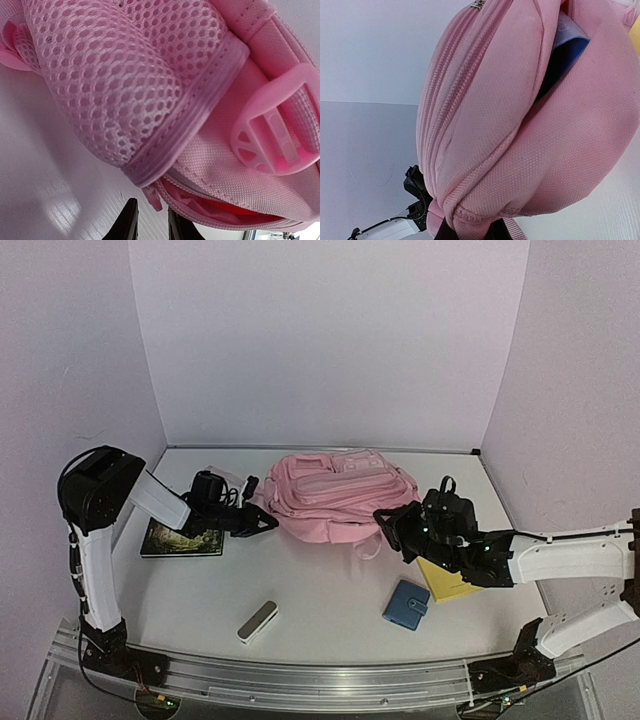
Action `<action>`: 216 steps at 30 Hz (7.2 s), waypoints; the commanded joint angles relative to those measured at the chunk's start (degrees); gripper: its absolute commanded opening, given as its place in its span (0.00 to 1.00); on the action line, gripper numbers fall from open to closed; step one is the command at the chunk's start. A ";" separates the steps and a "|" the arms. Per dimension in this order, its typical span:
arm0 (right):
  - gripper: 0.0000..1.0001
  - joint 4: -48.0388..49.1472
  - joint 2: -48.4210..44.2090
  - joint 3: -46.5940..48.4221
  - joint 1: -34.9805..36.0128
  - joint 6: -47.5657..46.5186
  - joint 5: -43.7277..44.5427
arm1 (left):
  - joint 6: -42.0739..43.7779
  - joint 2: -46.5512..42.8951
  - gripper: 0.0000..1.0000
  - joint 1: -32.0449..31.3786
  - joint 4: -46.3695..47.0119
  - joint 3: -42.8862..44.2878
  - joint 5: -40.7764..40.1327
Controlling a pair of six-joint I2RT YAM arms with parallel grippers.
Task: Pack the student bag
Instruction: Zip the student bag at the center of the board.
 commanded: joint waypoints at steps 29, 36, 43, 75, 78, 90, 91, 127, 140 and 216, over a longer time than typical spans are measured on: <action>0.00 5.07 -3.85 -0.08 -0.58 -5.27 7.93 | 3.62 -7.56 0.00 -0.14 2.45 -4.26 -3.53; 0.00 2.77 -1.55 0.87 -0.55 -7.69 8.11 | 6.01 -11.13 0.00 -0.36 -1.17 -6.11 0.05; 0.00 0.55 3.09 1.72 -0.55 -10.59 10.06 | 11.90 -16.52 0.00 -4.48 -10.69 -6.28 -3.77; 0.61 6.00 21.67 11.16 10.15 -18.38 15.98 | -5.75 -25.21 0.00 -28.05 -9.01 -9.14 -22.03; 0.74 2.43 19.10 9.11 10.70 -17.67 17.43 | -7.52 -24.14 0.00 -28.76 -8.88 -8.78 -23.61; 0.90 -15.69 11.72 10.18 13.81 -17.07 15.01 | -10.24 -30.61 0.44 -28.91 -14.67 -12.66 -24.83; 0.90 -16.98 11.47 10.88 14.32 -16.60 14.84 | -10.87 -31.94 0.47 -28.86 -15.82 -13.25 -25.35; 0.52 -37.34 41.31 41.50 18.47 -16.20 18.52 | -18.55 -27.19 0.75 -18.09 -18.96 -10.02 -27.67; 0.37 -44.37 47.51 47.45 18.38 -15.07 23.15 | -17.93 -20.99 0.63 -18.06 -19.80 -6.58 -28.64; 0.00 -13.53 8.40 21.56 4.85 -40.59 -13.58 | 26.17 -39.10 0.66 -13.47 -28.65 -1.41 -18.81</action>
